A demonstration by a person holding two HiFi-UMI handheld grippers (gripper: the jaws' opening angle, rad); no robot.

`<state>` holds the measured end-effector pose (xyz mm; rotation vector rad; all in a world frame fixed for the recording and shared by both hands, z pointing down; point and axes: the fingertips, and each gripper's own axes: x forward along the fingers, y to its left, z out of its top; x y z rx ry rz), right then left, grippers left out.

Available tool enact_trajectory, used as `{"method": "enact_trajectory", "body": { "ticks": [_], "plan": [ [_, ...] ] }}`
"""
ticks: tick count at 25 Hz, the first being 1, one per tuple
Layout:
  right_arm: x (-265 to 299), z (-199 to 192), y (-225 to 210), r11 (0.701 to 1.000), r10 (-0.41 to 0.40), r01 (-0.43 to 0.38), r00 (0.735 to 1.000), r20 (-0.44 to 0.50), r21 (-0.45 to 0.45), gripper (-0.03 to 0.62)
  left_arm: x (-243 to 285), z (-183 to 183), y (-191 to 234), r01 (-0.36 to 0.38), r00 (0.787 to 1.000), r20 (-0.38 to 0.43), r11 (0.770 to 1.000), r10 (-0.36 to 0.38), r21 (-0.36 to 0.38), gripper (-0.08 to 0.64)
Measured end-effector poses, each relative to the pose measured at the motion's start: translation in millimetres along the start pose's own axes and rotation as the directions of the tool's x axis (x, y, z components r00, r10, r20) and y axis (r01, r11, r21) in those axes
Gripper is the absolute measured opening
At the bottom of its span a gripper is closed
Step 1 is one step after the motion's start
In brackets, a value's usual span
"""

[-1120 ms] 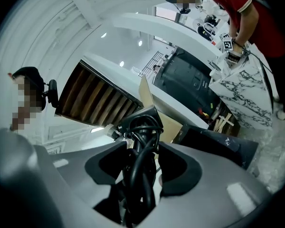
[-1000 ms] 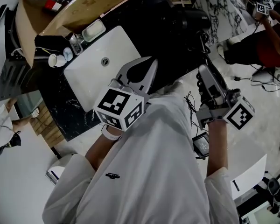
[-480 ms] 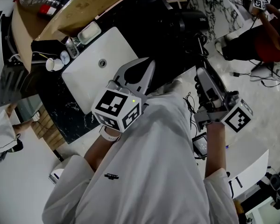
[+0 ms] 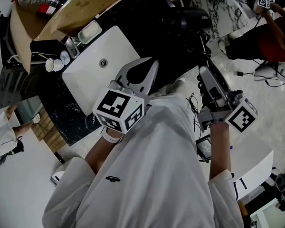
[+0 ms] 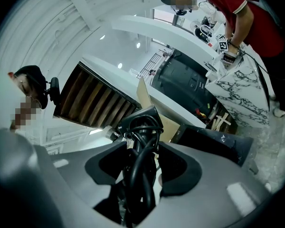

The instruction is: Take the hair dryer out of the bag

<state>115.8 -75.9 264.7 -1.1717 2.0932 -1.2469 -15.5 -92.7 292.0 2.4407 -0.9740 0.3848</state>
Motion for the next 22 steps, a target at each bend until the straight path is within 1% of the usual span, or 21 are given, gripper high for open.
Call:
{"method": "enact_trajectory", "body": {
  "ticks": [5, 10, 13, 16, 22],
  "plan": [
    [0.9, 1.0, -0.5, 1.000, -0.001, 0.001, 1.000, -0.004, -0.021, 0.221, 1.3, -1.6, 0.4, 0.003, 1.000, -0.005, 1.000, -0.003, -0.001, 0.008],
    [-2.3, -1.1, -4.8, 1.000, -0.014, 0.014, 1.000, 0.000, 0.000, 0.221, 1.5, -1.4, -0.7, 0.007, 1.000, -0.002, 1.000, -0.007, 0.010, 0.008],
    [-1.4, -0.8, -5.2, 1.000, -0.017, 0.017, 1.000, 0.001, -0.004, 0.221, 1.4, -1.8, 1.0, 0.008, 1.000, -0.006, 1.000, -0.008, 0.009, 0.008],
    [-0.2, -1.2, -5.0, 1.000, -0.012, 0.011, 1.000, 0.010, 0.023, 0.221, 1.4, -1.3, 2.8, 0.008, 1.000, -0.008, 1.000, -0.008, 0.009, 0.008],
    [-0.5, -1.9, -5.2, 1.000, -0.027, 0.027, 1.000, 0.008, 0.010, 0.221, 0.2, -1.6, 5.0, 0.005, 1.000, -0.008, 1.000, -0.005, 0.009, 0.008]
  ]
}}
